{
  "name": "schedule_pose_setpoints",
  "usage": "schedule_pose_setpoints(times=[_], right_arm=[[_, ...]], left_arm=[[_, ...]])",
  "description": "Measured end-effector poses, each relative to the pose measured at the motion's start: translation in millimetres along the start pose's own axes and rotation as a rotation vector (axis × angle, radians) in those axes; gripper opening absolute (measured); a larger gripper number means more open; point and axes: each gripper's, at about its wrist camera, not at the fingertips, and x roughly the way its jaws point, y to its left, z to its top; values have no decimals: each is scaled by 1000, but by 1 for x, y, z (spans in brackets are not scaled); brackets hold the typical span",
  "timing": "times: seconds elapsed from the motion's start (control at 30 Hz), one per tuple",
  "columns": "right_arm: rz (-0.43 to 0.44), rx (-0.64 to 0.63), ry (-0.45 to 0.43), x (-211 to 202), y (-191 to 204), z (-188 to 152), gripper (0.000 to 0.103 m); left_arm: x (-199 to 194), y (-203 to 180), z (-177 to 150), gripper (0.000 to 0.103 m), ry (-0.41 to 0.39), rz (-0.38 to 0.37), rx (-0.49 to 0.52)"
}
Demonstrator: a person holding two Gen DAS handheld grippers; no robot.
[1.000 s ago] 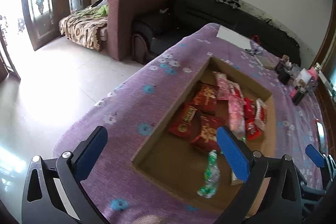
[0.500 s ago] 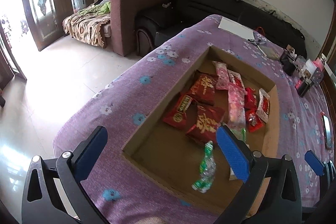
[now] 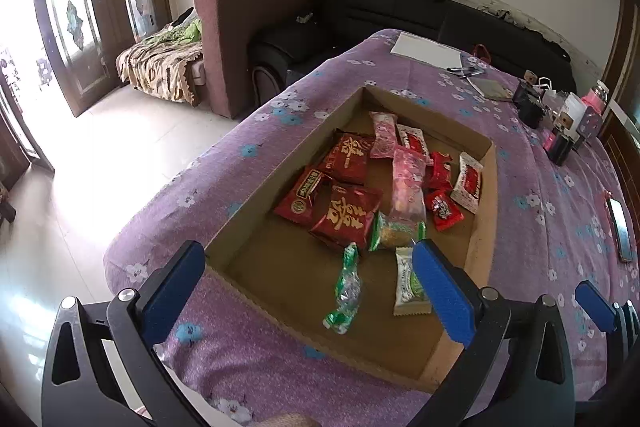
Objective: Organize snacks
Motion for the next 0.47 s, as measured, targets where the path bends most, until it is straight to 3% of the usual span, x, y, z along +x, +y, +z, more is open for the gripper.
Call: schedule_pose_setpoints(times=[0.47], right_arm=[[34,11,2,-8,1,-9,88]], left_arm=[[-3,4,-10,103,48,-8,-40]])
